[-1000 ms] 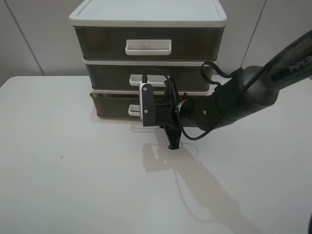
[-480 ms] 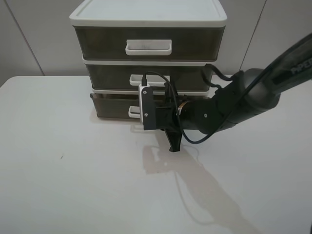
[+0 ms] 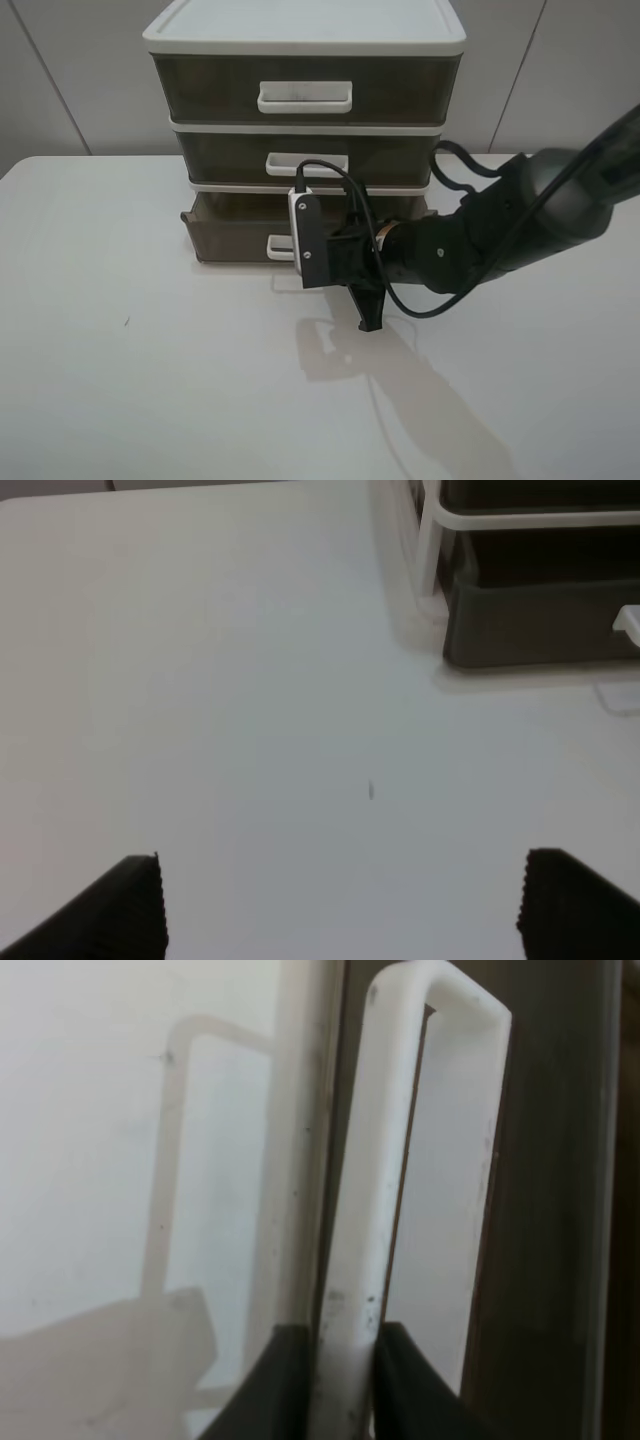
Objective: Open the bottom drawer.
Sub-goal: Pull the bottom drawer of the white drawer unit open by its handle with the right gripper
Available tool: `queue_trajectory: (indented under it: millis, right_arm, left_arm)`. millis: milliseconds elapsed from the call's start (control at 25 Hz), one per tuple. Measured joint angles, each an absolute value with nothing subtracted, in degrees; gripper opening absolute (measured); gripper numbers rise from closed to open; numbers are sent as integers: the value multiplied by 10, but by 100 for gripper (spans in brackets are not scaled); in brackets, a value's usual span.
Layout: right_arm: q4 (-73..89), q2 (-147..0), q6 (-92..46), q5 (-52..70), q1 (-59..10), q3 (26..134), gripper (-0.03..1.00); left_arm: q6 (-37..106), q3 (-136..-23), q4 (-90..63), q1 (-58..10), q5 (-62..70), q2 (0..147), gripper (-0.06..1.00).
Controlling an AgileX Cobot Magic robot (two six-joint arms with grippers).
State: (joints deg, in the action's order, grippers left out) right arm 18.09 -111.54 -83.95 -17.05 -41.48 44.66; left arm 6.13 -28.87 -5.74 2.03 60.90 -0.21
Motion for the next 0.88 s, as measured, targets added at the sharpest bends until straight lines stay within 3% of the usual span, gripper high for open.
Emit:
queue_trajectory:
  millis: [880]
  right_arm:
    - [300, -1042, -843, -179, -507, 357, 4]
  left_arm:
    - [61, -289, -57, 20, 609, -2, 72]
